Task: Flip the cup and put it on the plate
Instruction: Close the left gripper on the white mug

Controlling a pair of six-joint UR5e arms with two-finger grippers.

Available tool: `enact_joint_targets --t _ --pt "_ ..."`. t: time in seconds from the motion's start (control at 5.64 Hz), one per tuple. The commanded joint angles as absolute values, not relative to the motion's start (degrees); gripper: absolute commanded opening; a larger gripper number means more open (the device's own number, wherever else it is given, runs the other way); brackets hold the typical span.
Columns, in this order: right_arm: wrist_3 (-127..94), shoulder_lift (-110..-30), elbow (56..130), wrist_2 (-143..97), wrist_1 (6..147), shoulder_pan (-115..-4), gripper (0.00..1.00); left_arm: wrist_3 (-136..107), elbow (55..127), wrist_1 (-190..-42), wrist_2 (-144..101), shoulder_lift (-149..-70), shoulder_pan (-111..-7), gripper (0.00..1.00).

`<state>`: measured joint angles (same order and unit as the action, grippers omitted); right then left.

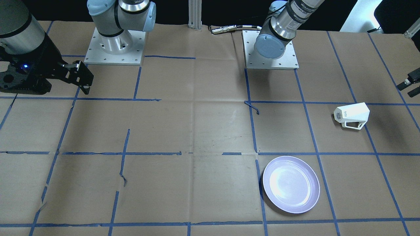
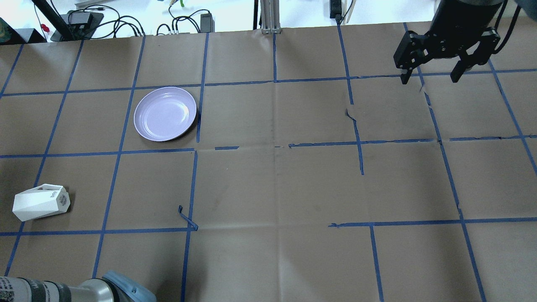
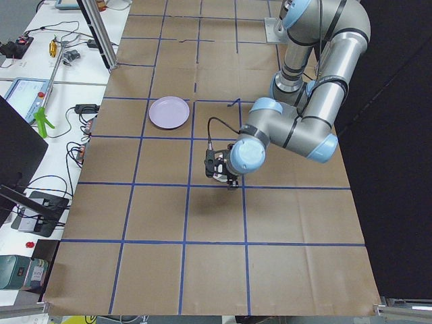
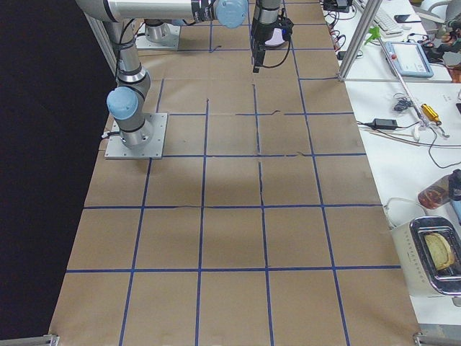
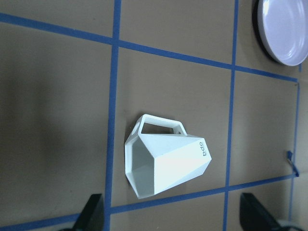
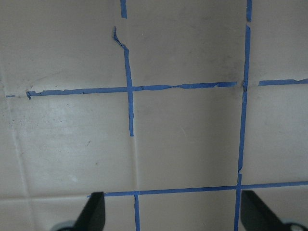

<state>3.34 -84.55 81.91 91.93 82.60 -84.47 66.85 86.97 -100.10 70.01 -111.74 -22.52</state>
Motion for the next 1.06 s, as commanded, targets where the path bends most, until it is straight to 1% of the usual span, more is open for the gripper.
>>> enact_joint_targets --t 0.0,0.35,0.53,0.89 --pt "3.3 -84.6 81.9 91.9 82.6 -84.5 1.00 71.3 86.4 -108.7 63.2 -121.1 -19.9 0.99" --pt "3.3 -84.6 81.9 91.9 82.6 -84.5 1.00 73.5 86.5 -116.6 57.9 -128.4 -19.8 0.99" --pt "3.3 -84.6 81.9 91.9 82.5 -84.5 1.00 74.0 86.5 -117.1 57.8 -130.7 -19.8 0.99" --pt "3.3 -84.6 81.9 91.9 82.6 -84.5 1.00 74.0 86.6 -121.1 57.8 -131.0 -19.9 0.98"
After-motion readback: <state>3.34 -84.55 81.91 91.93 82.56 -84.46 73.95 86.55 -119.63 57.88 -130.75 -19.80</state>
